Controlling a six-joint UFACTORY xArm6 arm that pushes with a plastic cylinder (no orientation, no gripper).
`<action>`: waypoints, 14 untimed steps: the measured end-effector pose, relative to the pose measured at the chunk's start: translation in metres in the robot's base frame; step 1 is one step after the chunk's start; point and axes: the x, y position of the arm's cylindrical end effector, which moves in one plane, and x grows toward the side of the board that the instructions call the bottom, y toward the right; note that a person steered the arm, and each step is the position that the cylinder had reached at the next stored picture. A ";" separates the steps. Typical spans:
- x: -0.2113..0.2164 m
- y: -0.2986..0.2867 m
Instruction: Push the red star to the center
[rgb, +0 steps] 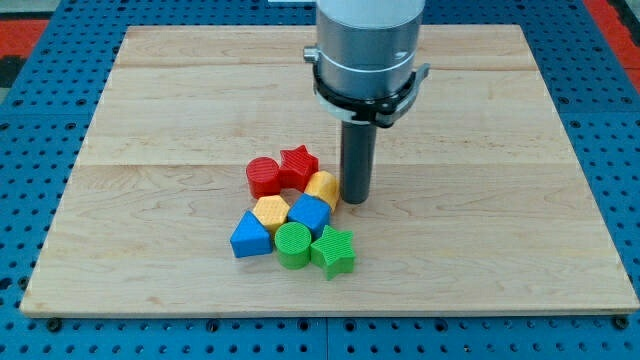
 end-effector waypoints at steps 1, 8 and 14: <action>-0.010 0.035; -0.003 -0.213; -0.047 0.079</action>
